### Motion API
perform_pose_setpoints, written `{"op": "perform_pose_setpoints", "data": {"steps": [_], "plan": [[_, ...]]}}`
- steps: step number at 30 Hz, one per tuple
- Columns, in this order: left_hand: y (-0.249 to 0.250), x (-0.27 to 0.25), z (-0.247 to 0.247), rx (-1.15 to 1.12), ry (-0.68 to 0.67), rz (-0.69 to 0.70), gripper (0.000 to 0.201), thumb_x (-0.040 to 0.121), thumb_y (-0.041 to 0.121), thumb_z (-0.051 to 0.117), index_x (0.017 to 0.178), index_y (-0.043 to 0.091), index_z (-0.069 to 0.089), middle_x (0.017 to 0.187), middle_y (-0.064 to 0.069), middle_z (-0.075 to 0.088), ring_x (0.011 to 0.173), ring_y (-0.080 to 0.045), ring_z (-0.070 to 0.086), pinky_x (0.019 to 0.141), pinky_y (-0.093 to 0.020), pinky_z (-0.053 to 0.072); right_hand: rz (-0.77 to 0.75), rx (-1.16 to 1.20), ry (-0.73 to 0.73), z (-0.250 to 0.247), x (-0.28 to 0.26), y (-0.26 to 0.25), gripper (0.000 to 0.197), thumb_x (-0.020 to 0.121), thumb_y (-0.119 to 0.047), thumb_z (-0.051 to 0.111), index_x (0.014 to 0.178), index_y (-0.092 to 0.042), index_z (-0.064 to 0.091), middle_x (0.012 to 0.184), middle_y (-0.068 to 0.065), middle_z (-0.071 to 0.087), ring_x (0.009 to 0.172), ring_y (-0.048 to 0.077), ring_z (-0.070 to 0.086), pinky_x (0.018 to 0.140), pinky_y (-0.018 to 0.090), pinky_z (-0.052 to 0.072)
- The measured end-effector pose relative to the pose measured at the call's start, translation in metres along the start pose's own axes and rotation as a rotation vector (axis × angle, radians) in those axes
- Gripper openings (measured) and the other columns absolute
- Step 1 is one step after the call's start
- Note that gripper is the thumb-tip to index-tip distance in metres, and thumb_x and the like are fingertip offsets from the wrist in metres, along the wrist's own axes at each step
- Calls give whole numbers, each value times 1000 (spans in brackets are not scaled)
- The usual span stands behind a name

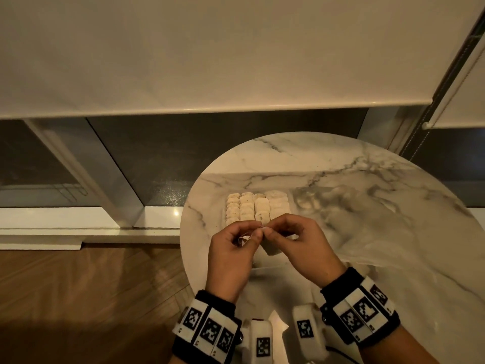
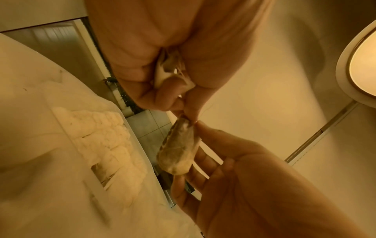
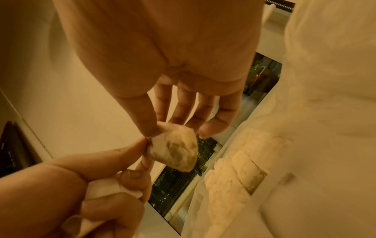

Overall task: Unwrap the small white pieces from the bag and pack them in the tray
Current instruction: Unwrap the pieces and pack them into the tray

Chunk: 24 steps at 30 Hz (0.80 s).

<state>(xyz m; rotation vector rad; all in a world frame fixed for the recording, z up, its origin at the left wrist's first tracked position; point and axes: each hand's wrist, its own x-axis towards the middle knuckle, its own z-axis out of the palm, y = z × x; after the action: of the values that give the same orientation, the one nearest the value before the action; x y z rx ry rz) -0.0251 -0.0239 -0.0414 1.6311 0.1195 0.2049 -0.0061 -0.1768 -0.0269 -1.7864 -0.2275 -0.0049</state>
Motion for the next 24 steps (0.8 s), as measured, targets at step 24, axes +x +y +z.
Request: {"op": "perform_pose_setpoints", "data": {"steps": [24], "plan": [[-13,7,-21,-877,361,-662,19,95,23,56,93,5,64,76,-10,62,64,-19,60,49,-21,50,331,-236,-188,-35,72,12,5,88,-8,70,85,-5,69,81,19,73,72,27,69,73,42,61]]}}
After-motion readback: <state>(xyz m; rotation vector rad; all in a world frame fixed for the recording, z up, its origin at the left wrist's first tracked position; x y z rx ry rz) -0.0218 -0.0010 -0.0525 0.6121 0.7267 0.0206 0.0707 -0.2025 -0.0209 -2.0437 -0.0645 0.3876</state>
